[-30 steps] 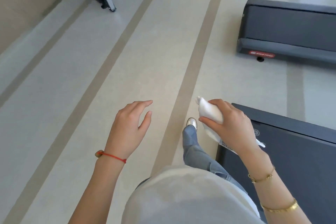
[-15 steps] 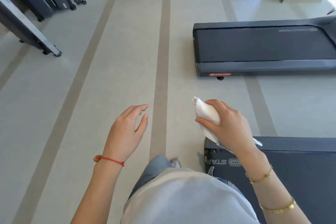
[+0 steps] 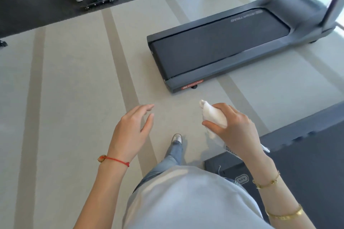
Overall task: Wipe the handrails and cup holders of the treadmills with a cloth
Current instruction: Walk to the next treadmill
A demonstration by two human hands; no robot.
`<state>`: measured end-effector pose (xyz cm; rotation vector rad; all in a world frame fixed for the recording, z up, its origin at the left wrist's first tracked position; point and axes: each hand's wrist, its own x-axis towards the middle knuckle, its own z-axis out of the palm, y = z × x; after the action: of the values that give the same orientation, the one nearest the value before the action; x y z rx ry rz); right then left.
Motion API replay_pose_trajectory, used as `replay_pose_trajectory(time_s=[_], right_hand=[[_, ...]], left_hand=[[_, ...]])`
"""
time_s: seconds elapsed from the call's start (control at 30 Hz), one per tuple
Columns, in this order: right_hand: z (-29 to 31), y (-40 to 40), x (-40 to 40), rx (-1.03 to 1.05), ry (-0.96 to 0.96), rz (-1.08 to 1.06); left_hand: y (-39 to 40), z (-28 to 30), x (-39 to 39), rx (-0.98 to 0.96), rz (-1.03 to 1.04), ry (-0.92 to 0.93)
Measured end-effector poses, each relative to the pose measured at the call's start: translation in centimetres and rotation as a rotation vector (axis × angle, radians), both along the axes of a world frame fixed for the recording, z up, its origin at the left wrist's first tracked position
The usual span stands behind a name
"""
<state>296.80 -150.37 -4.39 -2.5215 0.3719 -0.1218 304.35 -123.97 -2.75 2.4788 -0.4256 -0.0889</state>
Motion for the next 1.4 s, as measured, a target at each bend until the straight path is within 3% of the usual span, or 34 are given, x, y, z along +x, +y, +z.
replay_pose_trajectory(time_s=[0.3, 0.6, 0.87, 1.4], right_hand=[[1.9, -7.0, 13.6, 0.005, -0.002, -0.281], [1.9, -16.0, 18.4, -0.034, -0.002, -0.607], [1.5, -29.2, 20.5, -0.052, -0.008, -0.815], [4.5, -54.1, 20.1, -0.137, -0.054, -1.193]], left_hand=[[-10.6, 1.9, 20.5, -0.008, -0.291, -0.043], [-26.0, 1.6, 31.8, -0.009, -0.639, -0.024], [-44.9, 2.3, 36.3, -0.029, -0.875, -0.014], [-79.4, 4.4, 36.7, -0.141, -1.273, -0.016]])
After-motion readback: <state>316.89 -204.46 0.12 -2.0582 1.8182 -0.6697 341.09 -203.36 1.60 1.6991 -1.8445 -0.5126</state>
